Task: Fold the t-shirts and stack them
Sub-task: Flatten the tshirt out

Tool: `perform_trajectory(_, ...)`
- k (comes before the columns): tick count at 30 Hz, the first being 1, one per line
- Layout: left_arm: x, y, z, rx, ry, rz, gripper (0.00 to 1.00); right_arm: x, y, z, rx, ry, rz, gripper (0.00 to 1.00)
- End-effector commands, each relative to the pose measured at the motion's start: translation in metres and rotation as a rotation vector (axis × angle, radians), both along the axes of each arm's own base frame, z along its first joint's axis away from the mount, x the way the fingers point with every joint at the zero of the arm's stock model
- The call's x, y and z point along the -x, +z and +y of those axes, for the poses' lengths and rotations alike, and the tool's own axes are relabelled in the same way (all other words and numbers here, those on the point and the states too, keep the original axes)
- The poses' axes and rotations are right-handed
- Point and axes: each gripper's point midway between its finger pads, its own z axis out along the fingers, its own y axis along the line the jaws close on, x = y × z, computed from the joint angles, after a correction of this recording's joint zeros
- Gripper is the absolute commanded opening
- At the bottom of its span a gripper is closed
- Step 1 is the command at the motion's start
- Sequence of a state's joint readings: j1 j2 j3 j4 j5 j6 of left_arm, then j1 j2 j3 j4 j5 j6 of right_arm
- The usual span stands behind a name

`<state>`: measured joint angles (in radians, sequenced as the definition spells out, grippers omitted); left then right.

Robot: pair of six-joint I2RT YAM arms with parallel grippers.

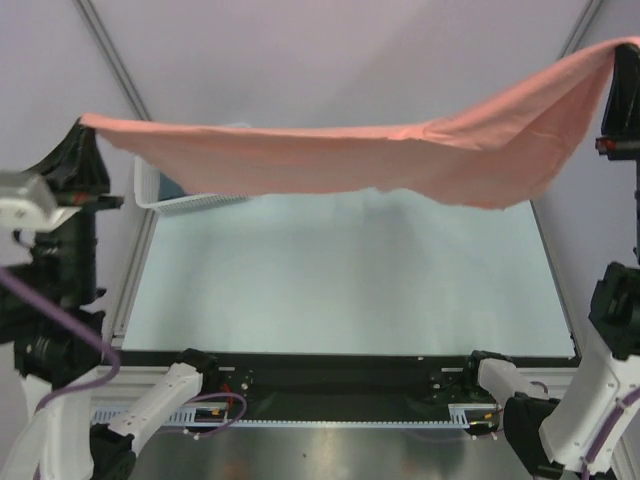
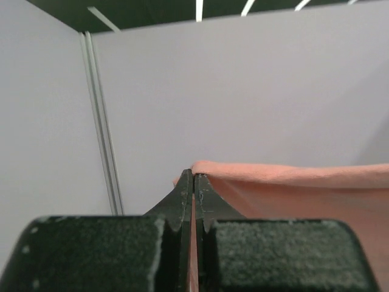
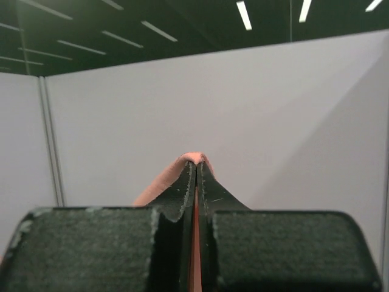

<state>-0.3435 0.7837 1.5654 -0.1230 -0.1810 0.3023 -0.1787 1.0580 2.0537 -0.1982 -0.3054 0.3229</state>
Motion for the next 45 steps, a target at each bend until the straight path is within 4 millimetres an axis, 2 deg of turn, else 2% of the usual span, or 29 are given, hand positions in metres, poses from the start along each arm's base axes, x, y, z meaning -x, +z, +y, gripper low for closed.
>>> perform_trajectory(1,0.032,0.012,0.006,0.007,-0.025,-0.053,0.01,0.012,0.004,0.004,-0.003,0.021,-0.021,0.00)
perform_trajectory(2,0.031,0.010,0.007,0.009,-0.022,-0.049,0.00,0.017,0.006,0.006,-0.001,0.022,-0.024,0.00)
perform_trajectory(6,0.014,-0.004,0.002,0.007,-0.021,0.000,0.00,0.001,0.006,0.003,0.003,0.019,0.005,0.00)
perform_trajectory(9,-0.016,-0.022,-0.006,-0.001,-0.012,0.061,0.00,-0.041,-0.011,-0.002,-0.010,0.039,0.078,0.00)
perform_trajectory(11,-0.047,-0.046,-0.015,-0.027,0.000,0.127,0.00,-0.070,-0.026,-0.003,-0.014,0.062,0.120,0.00)
perform_trajectory(12,-0.058,-0.055,-0.017,-0.034,0.010,0.151,0.00,-0.098,-0.053,-0.008,-0.028,0.067,0.189,0.00)
perform_trajectory(13,-0.067,-0.065,-0.019,-0.047,0.020,0.175,0.00,-0.111,-0.063,-0.007,-0.022,0.080,0.210,0.00)
perform_trajectory(14,-0.090,-0.090,-0.025,-0.067,0.030,0.236,0.00,-0.127,-0.075,-0.009,-0.021,0.085,0.228,0.00)
perform_trajectory(15,-0.100,-0.097,-0.025,-0.060,0.048,0.238,0.00,-0.139,-0.086,-0.009,-0.016,0.091,0.251,0.00)
perform_trajectory(16,-0.112,-0.111,-0.028,-0.079,0.059,0.267,0.00,-0.161,-0.114,-0.011,-0.021,0.095,0.313,0.00)
perform_trajectory(17,-0.134,-0.142,-0.034,-0.109,0.066,0.342,0.00,-0.178,-0.130,-0.012,-0.020,0.099,0.345,0.00)
perform_trajectory(18,-0.144,-0.148,-0.037,-0.105,0.070,0.335,0.00,-0.190,-0.139,-0.013,-0.004,0.090,0.348,0.00)
perform_trajectory(19,-0.156,-0.163,-0.037,-0.112,0.091,0.363,0.00,-0.209,-0.165,-0.013,-0.006,0.090,0.395,0.00)
perform_trajectory(21,-0.191,-0.220,-0.048,-0.171,0.101,0.477,0.00,-0.246,-0.208,-0.016,-0.004,0.089,0.477,0.00)
perform_trajectory(22,-0.203,-0.233,-0.046,-0.169,0.123,0.493,0.00,-0.261,-0.227,-0.019,-0.007,0.082,0.507,0.00)
perform_trajectory(23,-0.217,-0.257,-0.048,-0.183,0.129,0.544,0.00,-0.277,-0.249,-0.020,-0.009,0.084,0.529,0.00)
perform_trajectory(24,-0.239,-0.293,-0.054,-0.210,0.129,0.627,0.00,-0.304,-0.283,-0.024,-0.018,0.086,0.598,0.00)
perform_trajectory(27,-0.276,-0.341,-0.060,-0.234,0.138,0.711,0.00,-0.341,-0.330,-0.028,-0.026,0.084,0.666,0.00)
perform_trajectory(28,-0.298,-0.391,-0.063,-0.273,0.151,0.814,0.00,-0.362,-0.360,-0.031,-0.032,0.084,0.710,0.00)
perform_trajectory(29,-0.311,-0.393,-0.060,-0.265,0.191,0.829,0.00,-0.374,-0.379,-0.033,-0.024,0.080,0.741,0.00)
perform_trajectory(30,-0.323,-0.412,-0.062,-0.270,0.203,0.870,0.00,-0.385,-0.383,-0.035,-0.023,0.071,0.748,0.00)
perform_trajectory(31,-0.335,-0.450,-0.065,-0.294,0.204,0.941,0.00,-0.405,-0.423,-0.037,-0.030,0.070,0.825,0.00)
perform_trajectory(32,-0.348,-0.454,-0.068,-0.295,0.209,0.952,0.00,-0.414,-0.438,-0.039,-0.022,0.065,0.858,0.00)
perform_trajectory(33,-0.354,-0.462,-0.065,-0.291,0.243,0.972,0.00,-0.425,-0.430,-0.039,-0.016,0.063,0.846,0.00)
perform_trajectory(34,-0.365,-0.476,-0.067,-0.282,0.255,0.997,0.00,-0.437,-0.463,-0.040,-0.020,0.061,0.911,0.00)
perform_trajectory(36,-0.373,-0.483,-0.062,-0.268,0.300,1.004,0.00,-0.450,-0.466,-0.038,-0.010,0.064,0.911,0.00)
perform_trajectory(38,-0.381,-0.491,-0.062,-0.270,0.318,1.018,0.00,-0.460,-0.488,-0.036,-0.008,0.062,0.964,0.00)
perform_trajectory(43,-0.388,-0.492,-0.059,-0.266,0.349,1.002,0.00,-0.468,-0.501,-0.035,-0.010,0.050,0.993,0.00)
perform_trajectory(45,-0.387,-0.490,-0.058,-0.255,0.355,0.998,0.00,-0.470,-0.497,-0.039,-0.017,0.022,0.988,0.00)
